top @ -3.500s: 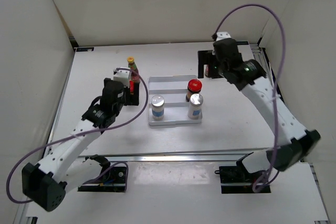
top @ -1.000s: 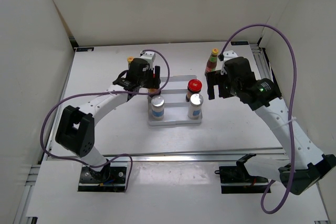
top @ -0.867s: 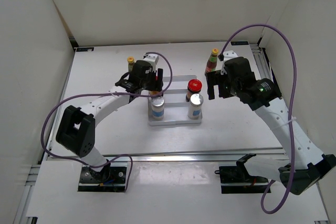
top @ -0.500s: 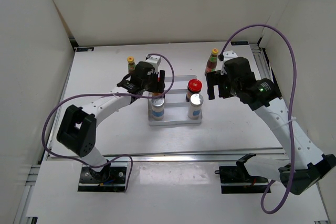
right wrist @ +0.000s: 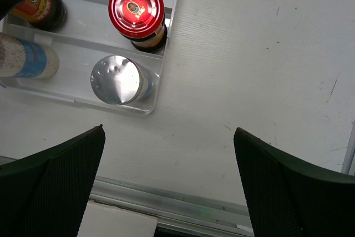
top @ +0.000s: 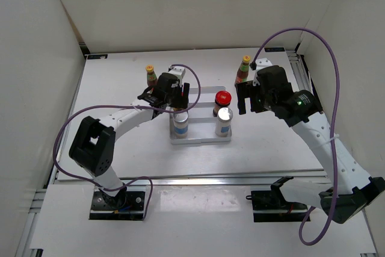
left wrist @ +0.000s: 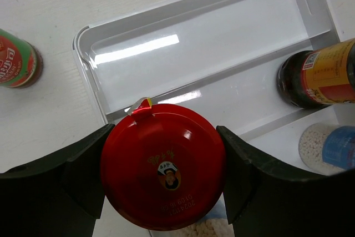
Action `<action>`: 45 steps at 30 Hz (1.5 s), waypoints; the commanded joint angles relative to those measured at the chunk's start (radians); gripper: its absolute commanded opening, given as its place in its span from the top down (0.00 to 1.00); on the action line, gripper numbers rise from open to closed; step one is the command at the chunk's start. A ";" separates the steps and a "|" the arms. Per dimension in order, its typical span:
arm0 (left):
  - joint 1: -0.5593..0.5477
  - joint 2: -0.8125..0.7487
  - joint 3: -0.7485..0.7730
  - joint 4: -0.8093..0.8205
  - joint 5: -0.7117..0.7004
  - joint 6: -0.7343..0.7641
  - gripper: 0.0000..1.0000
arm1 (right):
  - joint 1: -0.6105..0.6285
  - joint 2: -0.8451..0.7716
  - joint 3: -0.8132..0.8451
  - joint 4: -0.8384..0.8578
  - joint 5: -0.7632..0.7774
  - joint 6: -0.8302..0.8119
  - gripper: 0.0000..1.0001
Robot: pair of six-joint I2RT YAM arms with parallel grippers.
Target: Organize the condiment bottles
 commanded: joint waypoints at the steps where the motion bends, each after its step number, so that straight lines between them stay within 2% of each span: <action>1: 0.001 -0.032 0.029 -0.001 -0.038 0.006 0.45 | -0.004 -0.019 -0.008 0.021 0.013 -0.006 0.00; 5: 0.001 -0.054 0.074 -0.041 -0.061 0.017 0.00 | -0.004 -0.019 0.001 0.011 0.013 0.003 0.00; 11: 0.001 -0.130 0.182 -0.099 -0.070 0.035 0.00 | -0.004 -0.010 0.010 0.002 0.013 0.021 0.00; 17: 0.001 -0.247 0.270 -0.136 -0.072 0.112 0.00 | -0.004 0.042 0.100 -0.016 0.078 0.075 0.00; 21: 0.014 -0.450 0.148 -0.136 -0.165 0.146 0.00 | -0.085 0.163 0.222 -0.016 0.046 0.074 0.00; 24: 0.066 -0.602 -0.111 -0.124 -0.239 0.156 0.00 | -0.192 0.280 0.364 -0.028 -0.048 0.055 0.00; 26: 0.075 -0.673 -0.200 -0.124 -0.288 0.156 0.00 | -0.247 0.356 0.424 -0.015 -0.092 0.038 0.00; 27: 0.089 -0.736 -0.271 -0.124 -0.306 0.147 0.00 | -0.261 0.384 0.482 -0.015 -0.124 0.025 0.00; 31: 0.112 -0.833 -0.397 -0.112 -0.322 0.182 0.00 | -0.287 0.571 0.634 -0.004 -0.152 0.014 0.00; 39: 0.087 -0.887 -0.462 -0.021 -0.460 0.218 0.00 | -0.288 0.871 0.898 0.028 -0.136 0.003 0.00; 45: 0.087 -0.928 -0.471 -0.010 -0.481 0.218 0.00 | -0.297 1.009 0.960 0.028 -0.109 0.001 0.00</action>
